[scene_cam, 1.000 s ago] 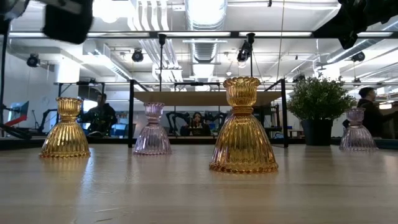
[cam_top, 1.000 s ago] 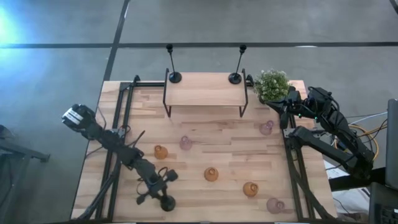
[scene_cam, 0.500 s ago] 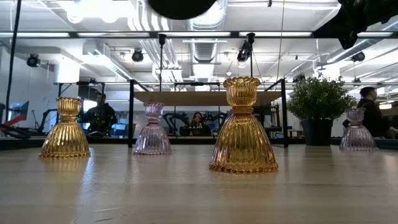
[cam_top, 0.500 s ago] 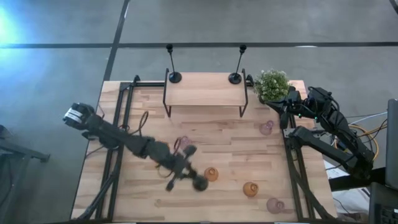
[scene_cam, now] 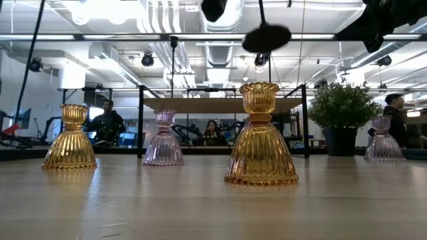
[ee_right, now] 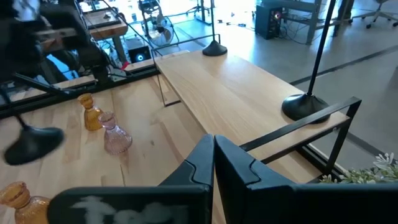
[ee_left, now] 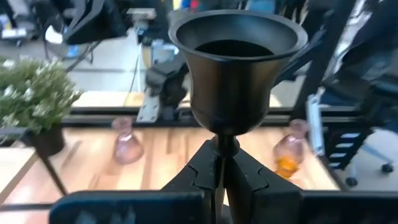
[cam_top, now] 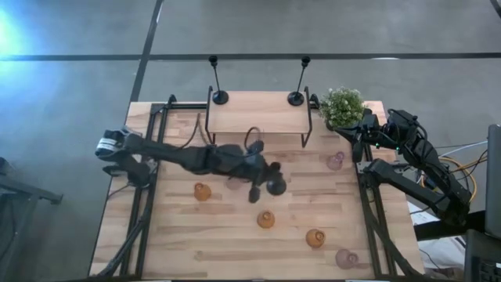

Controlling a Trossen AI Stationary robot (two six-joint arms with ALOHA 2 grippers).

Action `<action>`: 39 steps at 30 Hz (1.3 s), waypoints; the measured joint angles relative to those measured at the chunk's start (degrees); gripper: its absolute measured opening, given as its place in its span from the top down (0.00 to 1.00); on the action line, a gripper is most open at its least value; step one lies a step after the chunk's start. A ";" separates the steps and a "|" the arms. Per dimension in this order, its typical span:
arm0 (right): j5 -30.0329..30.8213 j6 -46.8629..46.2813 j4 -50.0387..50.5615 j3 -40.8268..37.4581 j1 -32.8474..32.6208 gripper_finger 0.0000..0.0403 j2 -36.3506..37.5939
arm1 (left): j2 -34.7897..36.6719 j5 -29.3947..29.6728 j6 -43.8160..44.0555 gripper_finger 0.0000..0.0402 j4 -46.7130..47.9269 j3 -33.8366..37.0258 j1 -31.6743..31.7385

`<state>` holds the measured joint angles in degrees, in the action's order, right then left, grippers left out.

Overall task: Pick & Place candle stick holders
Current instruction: Put the black candle holder on the shelf

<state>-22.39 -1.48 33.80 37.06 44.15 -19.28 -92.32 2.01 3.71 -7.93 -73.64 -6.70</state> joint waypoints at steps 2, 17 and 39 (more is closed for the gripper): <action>0.00 0.00 0.01 0.00 0.00 0.98 -0.01 | -1.93 -0.08 -0.37 0.96 2.25 -2.45 1.55; 0.00 0.02 0.01 0.00 0.01 0.98 0.01 | -6.81 25.48 -3.06 0.96 3.78 -9.65 10.33; 0.00 0.00 -0.01 0.00 0.00 0.98 -0.01 | -13.15 36.73 2.53 0.96 3.34 -15.27 20.41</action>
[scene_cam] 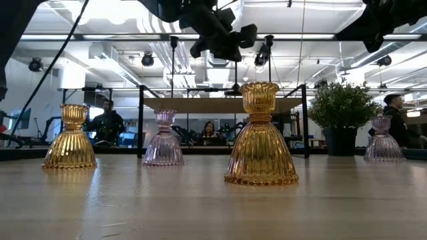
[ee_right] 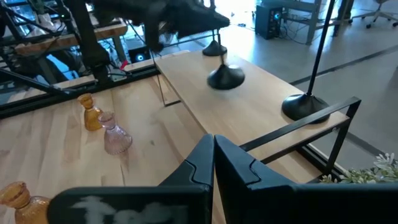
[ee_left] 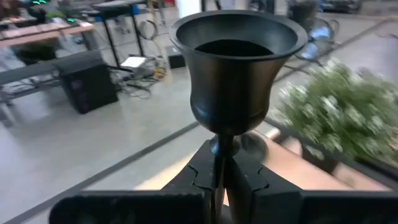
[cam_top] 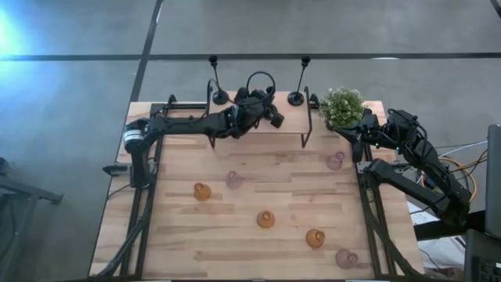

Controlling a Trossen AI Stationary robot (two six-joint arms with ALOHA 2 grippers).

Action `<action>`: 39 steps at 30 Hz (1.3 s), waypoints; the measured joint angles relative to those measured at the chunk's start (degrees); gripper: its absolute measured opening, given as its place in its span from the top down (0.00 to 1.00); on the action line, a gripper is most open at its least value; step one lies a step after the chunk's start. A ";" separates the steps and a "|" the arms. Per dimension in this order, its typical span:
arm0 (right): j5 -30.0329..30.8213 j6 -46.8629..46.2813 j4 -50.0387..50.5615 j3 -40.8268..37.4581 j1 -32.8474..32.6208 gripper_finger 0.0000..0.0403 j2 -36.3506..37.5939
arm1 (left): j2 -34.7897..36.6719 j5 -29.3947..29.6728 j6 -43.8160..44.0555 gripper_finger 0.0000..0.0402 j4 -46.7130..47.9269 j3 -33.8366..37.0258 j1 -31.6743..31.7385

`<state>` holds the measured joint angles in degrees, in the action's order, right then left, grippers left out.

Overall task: Pick & Place candle stick holders
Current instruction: Put the black candle holder on the shelf

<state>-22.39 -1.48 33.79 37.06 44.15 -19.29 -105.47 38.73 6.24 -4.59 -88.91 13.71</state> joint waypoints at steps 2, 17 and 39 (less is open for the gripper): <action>-0.02 0.00 -0.01 0.00 0.01 0.98 0.00 | -0.91 0.42 0.17 0.96 1.57 -2.34 0.85; -0.02 0.00 -0.01 0.00 0.01 0.98 0.00 | -5.66 3.83 4.60 0.96 5.16 -6.51 5.14; -0.02 0.00 -0.01 0.00 0.01 0.98 0.00 | -5.70 4.59 5.83 0.96 8.00 -6.53 8.20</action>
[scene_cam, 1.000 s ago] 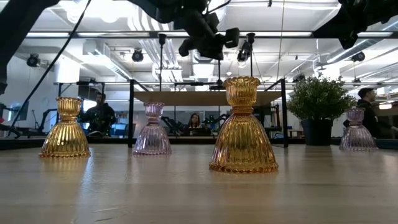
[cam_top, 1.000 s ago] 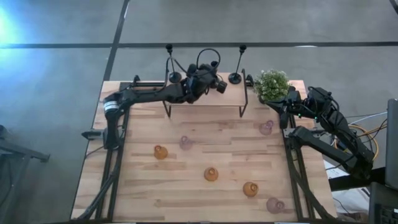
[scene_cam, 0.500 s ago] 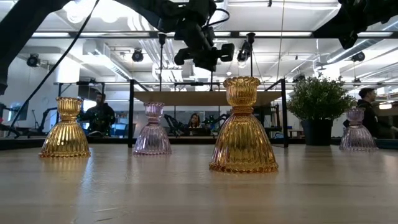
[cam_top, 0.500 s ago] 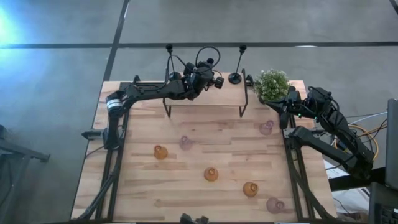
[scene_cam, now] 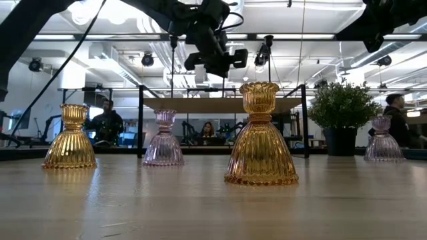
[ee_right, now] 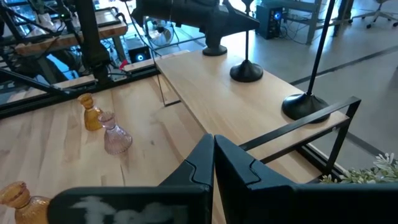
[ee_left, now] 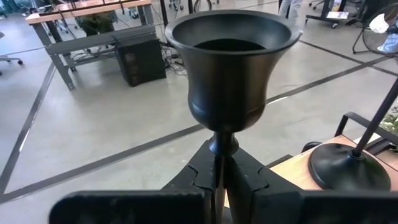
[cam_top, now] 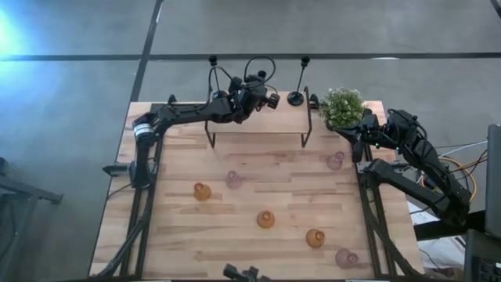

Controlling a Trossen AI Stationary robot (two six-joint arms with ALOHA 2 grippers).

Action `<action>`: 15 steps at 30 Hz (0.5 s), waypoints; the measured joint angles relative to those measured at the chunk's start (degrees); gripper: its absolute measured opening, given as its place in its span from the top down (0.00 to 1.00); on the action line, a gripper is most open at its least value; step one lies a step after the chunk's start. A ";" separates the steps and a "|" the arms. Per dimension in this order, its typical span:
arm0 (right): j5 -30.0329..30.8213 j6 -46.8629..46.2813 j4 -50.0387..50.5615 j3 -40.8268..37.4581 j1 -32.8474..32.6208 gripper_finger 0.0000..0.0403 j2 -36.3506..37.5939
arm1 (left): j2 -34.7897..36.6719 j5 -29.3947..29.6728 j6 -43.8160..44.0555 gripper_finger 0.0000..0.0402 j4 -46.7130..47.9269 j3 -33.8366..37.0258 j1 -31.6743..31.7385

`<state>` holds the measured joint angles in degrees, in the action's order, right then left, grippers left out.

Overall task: Pick & Place candle stick holders
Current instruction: Put the black candle holder on the shelf

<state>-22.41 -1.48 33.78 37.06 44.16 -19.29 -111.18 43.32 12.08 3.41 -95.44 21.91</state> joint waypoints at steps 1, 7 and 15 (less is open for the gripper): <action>0.00 0.02 0.00 0.00 0.00 0.98 0.00 | 0.00 0.10 0.00 0.96 0.14 0.00 0.06; 0.00 0.02 0.00 0.00 0.00 0.98 0.00 | 0.01 -0.21 1.06 0.96 0.39 0.00 0.33; 0.00 0.00 0.02 0.00 0.00 0.98 0.00 | 0.02 -1.19 1.78 0.96 0.41 0.00 0.70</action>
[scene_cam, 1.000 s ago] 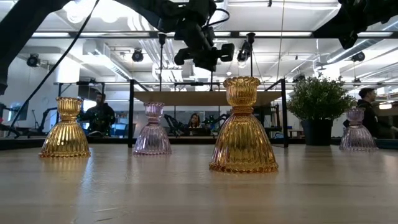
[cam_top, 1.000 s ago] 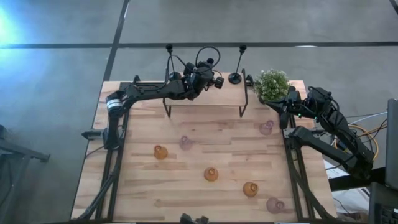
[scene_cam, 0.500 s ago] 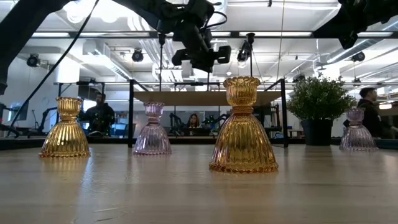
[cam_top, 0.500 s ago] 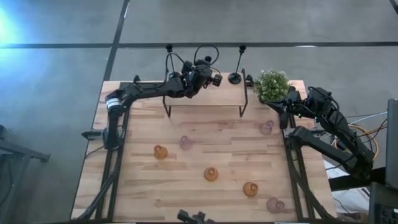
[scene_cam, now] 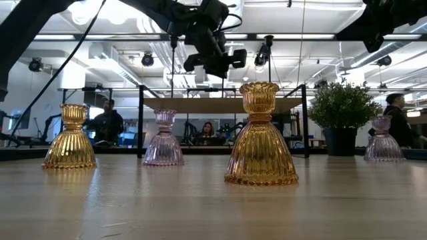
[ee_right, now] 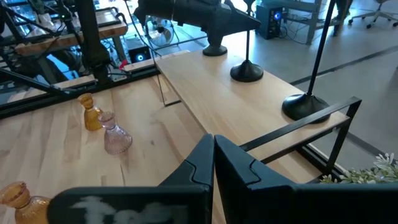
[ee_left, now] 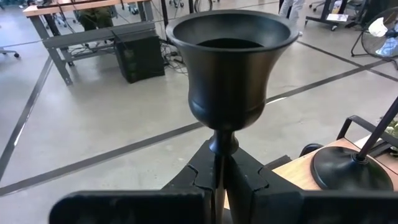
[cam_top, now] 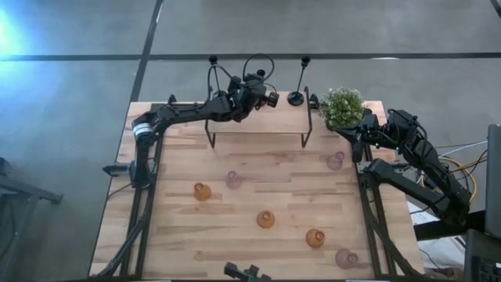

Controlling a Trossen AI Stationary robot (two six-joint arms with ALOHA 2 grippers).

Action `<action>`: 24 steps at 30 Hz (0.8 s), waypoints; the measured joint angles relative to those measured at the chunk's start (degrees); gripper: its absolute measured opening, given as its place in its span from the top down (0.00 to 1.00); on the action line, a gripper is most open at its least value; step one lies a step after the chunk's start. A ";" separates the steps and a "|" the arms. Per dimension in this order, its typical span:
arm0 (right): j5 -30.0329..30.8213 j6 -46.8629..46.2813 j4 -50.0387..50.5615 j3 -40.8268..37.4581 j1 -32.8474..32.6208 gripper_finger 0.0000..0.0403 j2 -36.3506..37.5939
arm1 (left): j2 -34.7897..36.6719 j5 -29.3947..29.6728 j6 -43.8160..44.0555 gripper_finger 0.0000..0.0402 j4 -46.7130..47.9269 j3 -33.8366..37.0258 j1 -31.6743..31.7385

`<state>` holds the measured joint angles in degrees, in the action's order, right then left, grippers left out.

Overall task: Pick & Place candle stick holders
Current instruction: Put the black candle holder on the shelf

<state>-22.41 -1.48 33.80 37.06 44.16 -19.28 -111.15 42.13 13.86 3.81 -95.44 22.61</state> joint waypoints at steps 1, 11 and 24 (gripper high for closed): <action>0.01 0.02 0.00 0.00 0.00 0.98 0.01 | 0.00 -0.16 0.11 0.96 -0.14 0.00 0.03; 0.02 0.00 -0.01 0.00 0.00 0.98 0.00 | 0.00 -1.74 1.35 0.96 -0.26 0.04 0.36; 0.01 0.00 -0.02 0.00 0.00 0.98 0.01 | -0.20 -4.14 1.34 0.83 -0.12 0.24 0.59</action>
<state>-22.40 -1.48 33.79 37.06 44.16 -19.27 -111.35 38.00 15.20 3.70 -95.20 23.20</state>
